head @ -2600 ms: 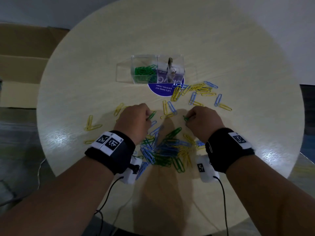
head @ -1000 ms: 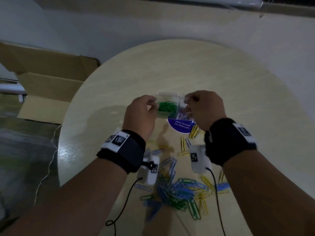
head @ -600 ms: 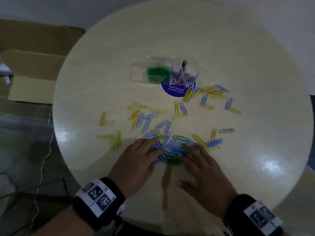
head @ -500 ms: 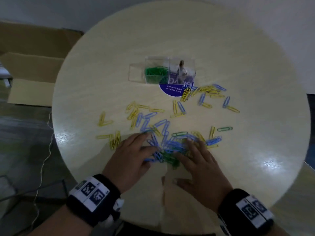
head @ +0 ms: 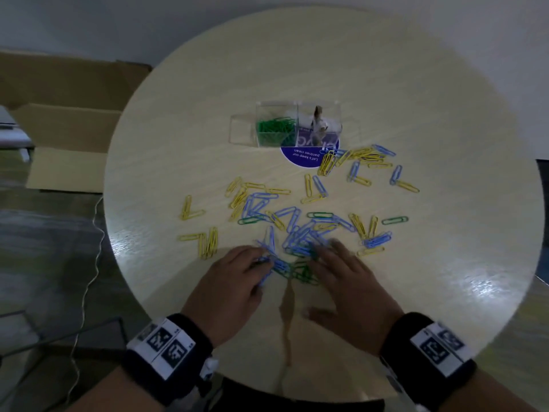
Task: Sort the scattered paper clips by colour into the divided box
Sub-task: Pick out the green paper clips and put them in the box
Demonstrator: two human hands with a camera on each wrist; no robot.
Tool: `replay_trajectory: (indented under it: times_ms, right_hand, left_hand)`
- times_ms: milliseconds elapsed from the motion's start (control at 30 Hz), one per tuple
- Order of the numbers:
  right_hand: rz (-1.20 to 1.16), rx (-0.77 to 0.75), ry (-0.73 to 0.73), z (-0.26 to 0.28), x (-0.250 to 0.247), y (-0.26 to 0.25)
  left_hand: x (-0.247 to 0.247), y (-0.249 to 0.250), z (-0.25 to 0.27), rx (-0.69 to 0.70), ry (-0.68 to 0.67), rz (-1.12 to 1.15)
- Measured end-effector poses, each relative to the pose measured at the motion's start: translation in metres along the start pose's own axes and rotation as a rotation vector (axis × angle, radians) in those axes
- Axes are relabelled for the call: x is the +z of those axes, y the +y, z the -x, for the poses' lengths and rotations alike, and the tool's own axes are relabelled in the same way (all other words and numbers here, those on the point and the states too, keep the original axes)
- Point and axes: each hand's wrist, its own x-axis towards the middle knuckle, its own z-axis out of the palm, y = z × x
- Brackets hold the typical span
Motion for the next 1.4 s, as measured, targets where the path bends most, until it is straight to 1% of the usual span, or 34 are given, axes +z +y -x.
replay_trajectory:
  times_ms: [67,133,233,300,333,367,400,467,533,600,667,733,800,867,933,967,1033,1067,1100,1167,1233,1400]
  right_hand:
    - [0.021,-0.021,-0.056,0.008,0.008,-0.009]
    - [-0.021,-0.017,-0.001,0.011,0.006,-0.011]
    - [-0.117,0.012,0.217,-0.008,-0.005,0.001]
    - [-0.154,0.036,0.381,-0.032,-0.016,0.015]
    - [-0.162,0.072,0.427,-0.046,-0.023,0.021]
    - [-0.171,0.125,0.431,-0.058,-0.031,0.027]
    - [-0.181,0.181,0.397,-0.071,-0.037,0.032]
    - [-0.161,0.264,0.265,-0.091,-0.044,0.039]
    - [-0.128,0.301,0.146,-0.105,-0.045,0.043]
    - [-0.134,0.328,0.08,-0.112,-0.044,0.044]
    - [-0.122,0.333,0.034,-0.117,-0.042,0.043]
    - [-0.099,0.329,0.011,-0.117,-0.042,0.041]
    - [-0.103,0.31,0.076,-0.113,-0.043,0.04]
    - [-0.179,0.28,0.216,-0.102,-0.048,0.034]
    - [-0.269,0.233,0.312,-0.081,-0.054,0.027]
    - [-0.31,0.201,0.318,-0.066,-0.055,0.022]
    - [-0.343,0.132,0.256,-0.035,-0.049,0.012]
    - [-0.32,0.101,0.207,-0.02,-0.041,0.008]
    - [-0.275,0.077,0.162,-0.009,-0.032,0.005]
    - [-0.163,0.066,0.117,0.003,-0.015,0.003]
    - [-0.101,0.083,0.133,0.003,-0.007,0.005]
    - [-0.18,0.156,0.234,-0.026,-0.007,0.019]
  left_hand:
    - [-0.002,-0.003,0.005,-0.015,0.052,0.048]
    - [-0.008,-0.009,0.0,-0.033,0.149,0.079]
    - [-0.017,-0.023,-0.026,-0.106,0.246,0.016]
    - [-0.021,-0.033,-0.045,-0.15,0.259,-0.026]
    - [-0.022,-0.037,-0.052,-0.163,0.24,-0.049]
    - [-0.023,-0.039,-0.057,-0.175,0.211,-0.069]
    - [-0.023,-0.041,-0.06,-0.189,0.186,-0.084]
    - [-0.023,-0.043,-0.062,-0.231,0.147,-0.07]
    - [-0.022,-0.045,-0.064,-0.267,0.111,-0.014]
    - [-0.022,-0.048,-0.064,-0.325,0.091,0.058]
    - [-0.022,-0.051,-0.064,-0.384,0.07,0.111]
    - [-0.023,-0.051,-0.065,-0.406,0.039,0.154]
    - [-0.025,-0.049,-0.064,-0.395,0.019,0.155]
    - [-0.027,-0.043,-0.06,-0.335,0.043,0.074]
    - [-0.027,-0.028,-0.055,-0.197,0.077,0.073]
    - [-0.025,-0.019,-0.052,-0.103,0.068,0.114]
    - [-0.019,-0.001,-0.049,0.069,-0.005,0.188]
    - [-0.015,0.005,-0.049,0.125,-0.045,0.188]
    - [-0.01,0.007,-0.05,0.147,-0.075,0.17]
    - [-0.004,0.001,-0.055,0.099,-0.08,0.145]
    - [-0.004,-0.007,-0.062,0.01,-0.052,0.211]
    - [-0.016,-0.02,-0.08,-0.207,0.035,0.422]
